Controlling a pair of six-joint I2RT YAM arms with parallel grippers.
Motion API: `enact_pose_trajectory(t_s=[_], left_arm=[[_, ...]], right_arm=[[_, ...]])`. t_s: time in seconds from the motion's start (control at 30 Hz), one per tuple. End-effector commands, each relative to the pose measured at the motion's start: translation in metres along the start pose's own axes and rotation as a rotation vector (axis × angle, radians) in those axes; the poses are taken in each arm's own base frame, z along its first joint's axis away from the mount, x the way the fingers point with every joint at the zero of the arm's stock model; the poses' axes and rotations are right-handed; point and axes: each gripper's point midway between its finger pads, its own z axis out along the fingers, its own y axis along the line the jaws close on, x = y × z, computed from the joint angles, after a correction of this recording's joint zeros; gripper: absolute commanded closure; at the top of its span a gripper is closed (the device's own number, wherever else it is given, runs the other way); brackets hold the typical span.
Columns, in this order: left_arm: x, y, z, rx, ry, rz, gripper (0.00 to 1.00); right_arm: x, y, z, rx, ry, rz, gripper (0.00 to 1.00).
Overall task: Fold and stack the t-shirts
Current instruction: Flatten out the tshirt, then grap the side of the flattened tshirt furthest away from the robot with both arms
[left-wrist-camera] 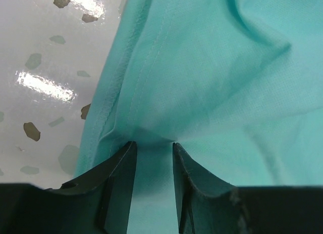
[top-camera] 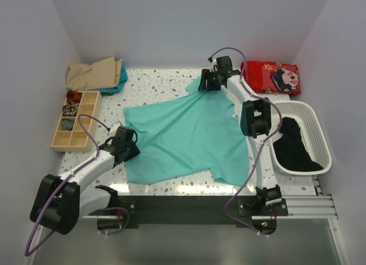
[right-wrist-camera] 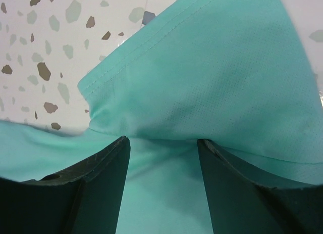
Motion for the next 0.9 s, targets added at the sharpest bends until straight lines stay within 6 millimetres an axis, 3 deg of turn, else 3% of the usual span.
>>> enact_pose_trajectory(t_s=[0.0, 0.03, 0.17, 0.3, 0.4, 0.43, 0.47, 0.57, 0.7, 0.87], left_arm=[[0.038, 0.035, -0.001, -0.124, 0.144, 0.054, 0.60], [0.033, 0.029, -0.002, -0.099, 0.130, 0.054, 0.60], [-0.011, -0.002, -0.005, -0.015, -0.019, 0.084, 0.60], [-0.073, -0.035, -0.019, -0.012, -0.168, 0.141, 0.55], [-0.105, -0.052, -0.023, -0.018, -0.247, 0.181, 0.50], [-0.118, -0.056, -0.025, -0.025, -0.285, 0.188, 0.48], [-0.134, -0.061, -0.030, -0.037, -0.330, 0.186, 0.39], [-0.163, -0.062, -0.017, -0.052, -0.362, 0.184, 0.36], [-0.182, -0.050, 0.025, -0.033, -0.304, 0.133, 0.36], [-0.203, -0.059, 0.061, -0.023, -0.275, 0.144, 0.37]], right_arm=[[0.034, -0.034, 0.006, 0.075, 0.098, 0.049, 0.38], [0.035, -0.026, 0.004, 0.038, 0.099, 0.045, 0.39], [-0.002, 0.002, -0.033, -0.022, -0.041, -0.014, 0.37], [-0.039, 0.015, -0.065, -0.025, -0.132, -0.064, 0.36], [-0.060, 0.012, -0.079, 0.012, -0.176, -0.089, 0.35], [-0.066, 0.010, -0.082, 0.019, -0.186, -0.091, 0.35], [-0.075, 0.002, -0.088, 0.052, -0.204, -0.087, 0.33], [-0.082, -0.021, -0.090, 0.099, -0.217, -0.044, 0.32], [-0.087, -0.050, -0.091, 0.136, -0.238, 0.024, 0.31], [-0.086, -0.073, -0.085, 0.151, -0.233, 0.079, 0.31]])
